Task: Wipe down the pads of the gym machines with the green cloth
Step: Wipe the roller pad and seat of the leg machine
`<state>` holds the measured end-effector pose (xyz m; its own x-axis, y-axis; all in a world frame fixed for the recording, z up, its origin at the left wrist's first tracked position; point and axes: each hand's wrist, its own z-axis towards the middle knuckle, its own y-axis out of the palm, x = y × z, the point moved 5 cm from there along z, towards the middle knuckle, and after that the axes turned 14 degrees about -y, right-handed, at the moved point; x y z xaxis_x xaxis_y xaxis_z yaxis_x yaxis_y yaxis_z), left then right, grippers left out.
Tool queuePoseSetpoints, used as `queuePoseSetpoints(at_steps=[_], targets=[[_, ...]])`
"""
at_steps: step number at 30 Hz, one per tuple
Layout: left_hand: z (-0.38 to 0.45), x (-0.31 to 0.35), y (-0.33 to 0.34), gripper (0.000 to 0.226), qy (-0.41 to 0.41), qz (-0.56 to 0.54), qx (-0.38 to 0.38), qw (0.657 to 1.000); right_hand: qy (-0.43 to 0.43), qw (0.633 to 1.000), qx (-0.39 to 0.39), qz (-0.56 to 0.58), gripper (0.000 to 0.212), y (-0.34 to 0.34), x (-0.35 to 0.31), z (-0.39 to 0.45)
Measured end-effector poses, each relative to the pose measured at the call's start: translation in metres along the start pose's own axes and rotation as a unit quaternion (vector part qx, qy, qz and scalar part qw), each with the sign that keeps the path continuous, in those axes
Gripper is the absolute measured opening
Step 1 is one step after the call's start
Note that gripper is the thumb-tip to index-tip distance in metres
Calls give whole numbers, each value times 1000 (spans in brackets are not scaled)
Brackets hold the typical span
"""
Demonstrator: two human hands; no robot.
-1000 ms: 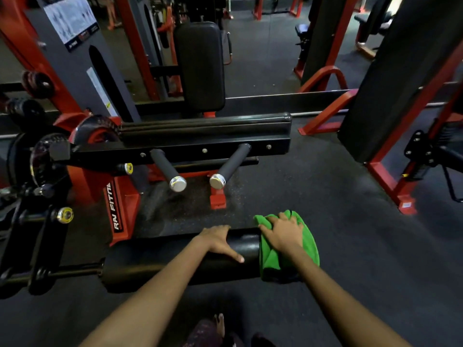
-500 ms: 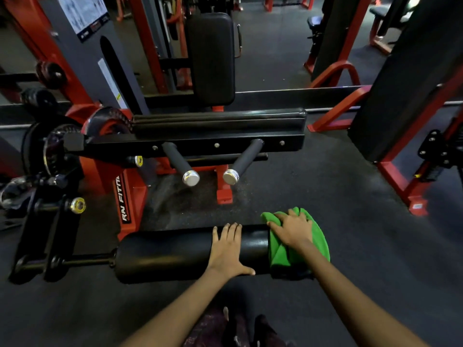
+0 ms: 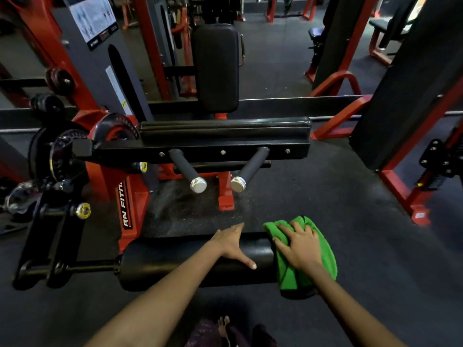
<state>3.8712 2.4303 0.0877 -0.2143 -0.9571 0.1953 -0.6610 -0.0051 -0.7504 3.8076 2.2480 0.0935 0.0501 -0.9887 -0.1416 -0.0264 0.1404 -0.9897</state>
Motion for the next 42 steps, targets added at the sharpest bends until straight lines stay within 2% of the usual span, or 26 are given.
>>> queuePoseSetpoints(at_steps=[2,4,7,9,11,14,17,20,23,26,28,30,33,38,42], targets=[[2,0,2,123,-10,24,7,1000,84,995,-45,22,49,-5,-10,13],[0,0,4,121,-13,45,34,998,111,992,-56,20,48,-4,-30,22],[-10,2,15,117,2,64,116,991,32,999,-33,23,50,6,-58,18],[-21,3,26,118,4,73,172,982,-32,999,-14,39,52,10,-54,6],[-32,4,37,121,-10,80,201,976,-30,998,-12,45,54,7,-28,2],[-40,9,45,120,-34,92,211,972,83,995,-50,32,52,-1,19,10],[-44,11,45,120,-42,102,210,971,159,981,-89,66,52,-5,26,26],[-45,11,51,119,-48,112,225,967,124,987,-96,38,51,-4,-17,32],[-49,14,62,117,-57,130,249,958,31,997,-42,52,52,4,-60,15],[-51,14,78,124,-53,97,256,960,-35,996,15,80,53,16,-59,-16],[-51,14,84,128,-19,54,280,958,-54,995,51,61,51,22,-38,-34],[-49,12,89,127,-7,29,283,959,-39,995,70,52,53,21,-19,-39],[-49,14,85,112,-7,25,287,958,31,998,46,39,55,8,-11,-18],[-42,26,76,88,-32,11,274,961,120,985,-99,77,53,-3,11,28],[-29,39,62,80,-22,29,256,966,133,983,-65,111,52,-8,22,27]])
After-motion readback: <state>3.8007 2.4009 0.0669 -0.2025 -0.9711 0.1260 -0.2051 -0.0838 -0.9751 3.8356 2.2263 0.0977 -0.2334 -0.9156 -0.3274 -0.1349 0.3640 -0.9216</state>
